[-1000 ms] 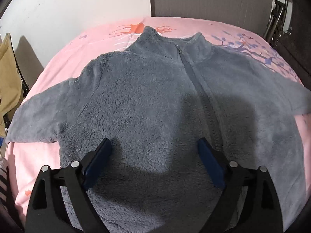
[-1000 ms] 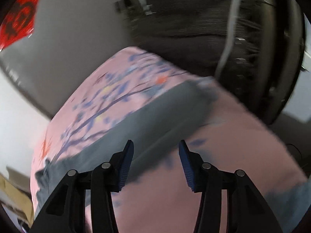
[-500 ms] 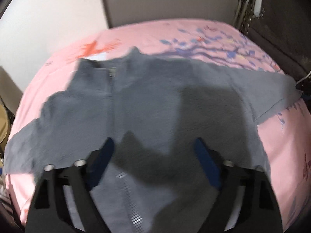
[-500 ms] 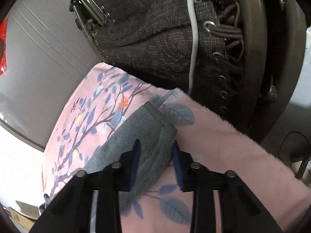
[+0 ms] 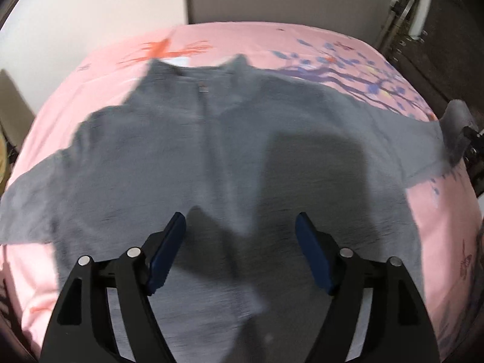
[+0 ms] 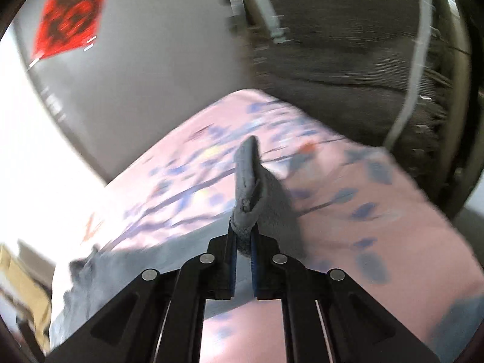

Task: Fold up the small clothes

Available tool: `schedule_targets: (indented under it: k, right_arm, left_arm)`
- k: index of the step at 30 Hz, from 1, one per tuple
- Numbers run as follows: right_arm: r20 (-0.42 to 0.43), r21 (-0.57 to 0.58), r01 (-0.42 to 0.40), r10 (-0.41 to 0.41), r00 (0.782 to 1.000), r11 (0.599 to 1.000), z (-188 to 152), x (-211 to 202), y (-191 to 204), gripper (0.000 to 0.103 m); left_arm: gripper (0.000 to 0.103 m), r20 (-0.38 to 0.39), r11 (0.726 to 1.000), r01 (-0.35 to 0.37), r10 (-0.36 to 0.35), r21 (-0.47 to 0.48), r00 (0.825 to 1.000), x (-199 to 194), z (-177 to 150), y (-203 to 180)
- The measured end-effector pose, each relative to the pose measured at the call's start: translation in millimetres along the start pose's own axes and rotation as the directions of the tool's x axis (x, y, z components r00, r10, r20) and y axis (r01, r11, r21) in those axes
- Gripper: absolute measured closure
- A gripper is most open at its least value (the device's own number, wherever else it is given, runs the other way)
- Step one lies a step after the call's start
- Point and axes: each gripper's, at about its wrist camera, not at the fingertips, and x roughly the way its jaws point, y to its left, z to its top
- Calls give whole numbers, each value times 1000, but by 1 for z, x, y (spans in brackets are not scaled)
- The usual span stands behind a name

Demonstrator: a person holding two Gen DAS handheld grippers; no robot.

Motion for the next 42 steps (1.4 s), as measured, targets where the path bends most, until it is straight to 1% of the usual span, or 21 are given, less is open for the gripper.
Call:
schedule_targets:
  k: [2, 5, 7, 8, 12, 16, 17, 19, 21, 22, 25, 27, 29, 31, 33, 35, 37, 39, 40, 41, 42]
  right_arm:
    - [-30, -54, -65, 64, 998, 996, -16, 2, 37, 95]
    - [-87, -124, -141, 131, 988, 982, -42, 6, 83, 95]
    - [-141, -151, -198, 177, 974, 969, -61, 9, 108, 95]
    - [-183, -165, -231, 201, 962, 959, -75, 13, 123, 95]
    - [-258, -236, -270, 208, 944, 933, -114, 20, 158, 95]
    - [-333, -244, -303, 214, 918, 921, -135, 30, 168, 94]
    - [-349, -249, -302, 205, 914, 920, -141, 33, 168, 92]
    - [-370, -231, -298, 200, 907, 926, -145, 40, 163, 91]
    - [-385, -204, -314, 219, 896, 927, -147, 41, 156, 91]
    - [-385, -204, -315, 220, 896, 927, -146, 39, 155, 90]
    - [-384, -216, -329, 230, 894, 919, -146, 33, 152, 79]
    - [-380, -224, -330, 229, 896, 917, -148, 30, 150, 78]
    - [-377, -217, -335, 238, 895, 917, -148, 29, 148, 78]
    - [-378, -206, -339, 245, 893, 918, -148, 27, 145, 78]
    - [-379, -209, -341, 246, 892, 917, -149, 23, 143, 78]
    - [-367, -224, -334, 238, 899, 916, -149, 17, 141, 77]
    - [-346, -232, -316, 226, 911, 920, -148, 8, 136, 73]
    - [-324, -217, -301, 222, 920, 929, -145, -1, 127, 72]
    - [-312, -206, -292, 220, 924, 934, -143, -5, 122, 70]
    - [-296, -183, -281, 220, 929, 942, -141, -10, 115, 68]
    - [-290, -169, -276, 220, 931, 946, -139, -13, 111, 67]
  left_arm:
    - [29, -8, 998, 18, -18, -60, 1000, -4, -1, 16]
    - [28, -38, 986, 85, -92, -143, 995, -3, 3, 35]
    - [28, -42, 979, 108, -117, -171, 992, -4, 6, 42]
    - [28, -44, 976, 119, -129, -180, 991, -4, 7, 44]
    - [26, -63, 961, 189, -205, -201, 977, -4, 14, 43]
    - [23, -89, 941, 268, -291, -204, 953, 1, 25, 30]
    - [22, -98, 936, 289, -313, -200, 945, 4, 30, 23]
    - [20, -115, 933, 308, -332, -184, 936, 9, 36, 11]
    - [20, -137, 936, 312, -335, -163, 932, 15, 41, -5]
    - [20, -145, 935, 316, -339, -160, 929, 18, 43, -11]
    - [20, -159, 924, 351, -374, -155, 914, 22, 49, -26]
    - [20, -165, 918, 371, -390, -139, 906, 24, 53, -39]
    - [20, -179, 924, 364, -380, -117, 907, 29, 55, -52]
    - [25, -188, 922, 372, -386, -107, 903, 32, 55, -60]
    - [41, -191, 912, 399, -410, -97, 892, 34, 55, -67]
    - [45, -193, 906, 414, -424, -94, 885, 34, 55, -72]
    - [52, -192, 907, 413, -422, -87, 886, 34, 53, -75]
    - [64, -188, 908, 411, -420, -84, 888, 35, 52, -76]
    - [67, -185, 909, 408, -417, -87, 890, 36, 52, -75]
    - [74, -182, 910, 406, -416, -90, 891, 37, 52, -74]
    - [85, -177, 910, 404, -414, -91, 893, 37, 52, -73]
